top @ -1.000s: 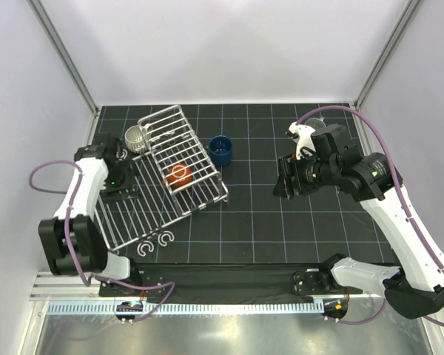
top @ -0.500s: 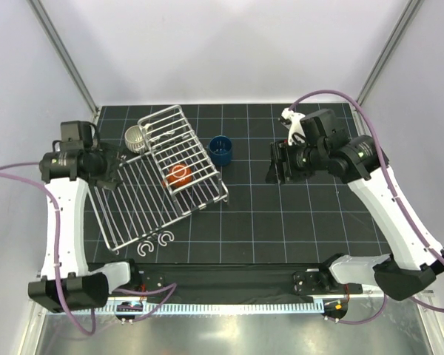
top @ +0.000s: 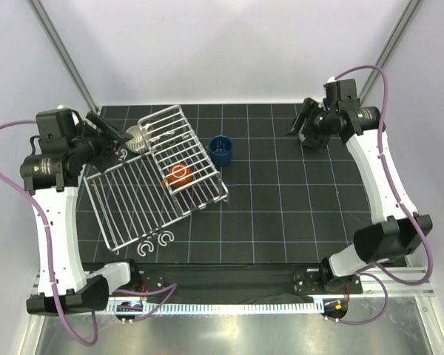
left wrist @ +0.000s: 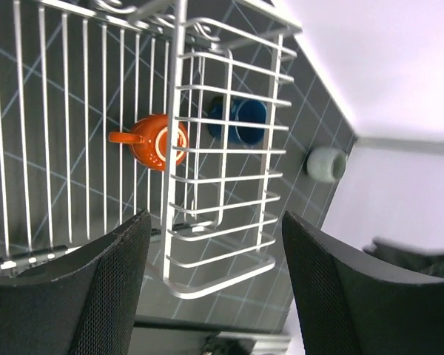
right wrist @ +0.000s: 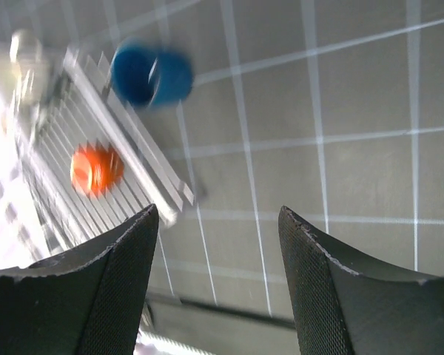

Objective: Load the cups into the dish rack

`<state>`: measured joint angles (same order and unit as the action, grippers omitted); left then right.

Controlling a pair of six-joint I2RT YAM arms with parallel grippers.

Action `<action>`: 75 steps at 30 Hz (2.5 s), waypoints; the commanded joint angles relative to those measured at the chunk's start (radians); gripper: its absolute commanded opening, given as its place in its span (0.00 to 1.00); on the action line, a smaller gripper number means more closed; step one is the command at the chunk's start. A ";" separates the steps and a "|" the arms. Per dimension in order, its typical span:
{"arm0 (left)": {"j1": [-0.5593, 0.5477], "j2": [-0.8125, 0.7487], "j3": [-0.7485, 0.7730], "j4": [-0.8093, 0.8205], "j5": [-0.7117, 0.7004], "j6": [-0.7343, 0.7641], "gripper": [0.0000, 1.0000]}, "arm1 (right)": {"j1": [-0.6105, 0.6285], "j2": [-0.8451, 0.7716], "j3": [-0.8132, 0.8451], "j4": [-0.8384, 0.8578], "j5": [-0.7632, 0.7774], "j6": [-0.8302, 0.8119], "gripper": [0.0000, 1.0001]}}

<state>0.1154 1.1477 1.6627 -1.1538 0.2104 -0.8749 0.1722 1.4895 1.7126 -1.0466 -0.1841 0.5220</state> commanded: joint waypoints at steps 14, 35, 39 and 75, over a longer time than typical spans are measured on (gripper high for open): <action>-0.213 -0.009 0.020 0.126 0.061 0.365 0.79 | -0.160 0.396 0.185 0.154 0.393 0.284 0.77; -0.330 0.027 0.101 0.033 -0.035 0.534 0.86 | -0.280 0.678 0.357 0.148 0.362 0.305 0.77; -0.332 0.076 0.146 0.011 -0.023 0.534 0.84 | -0.287 0.738 0.413 0.143 0.344 0.285 0.74; -0.528 -0.101 0.011 -0.037 -0.215 0.527 0.81 | -0.275 0.816 0.495 0.102 0.282 -0.007 0.04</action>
<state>-0.3965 1.0470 1.6745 -1.1988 -0.0101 -0.3347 -0.1207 2.3608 2.1452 -0.9440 0.1333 0.5941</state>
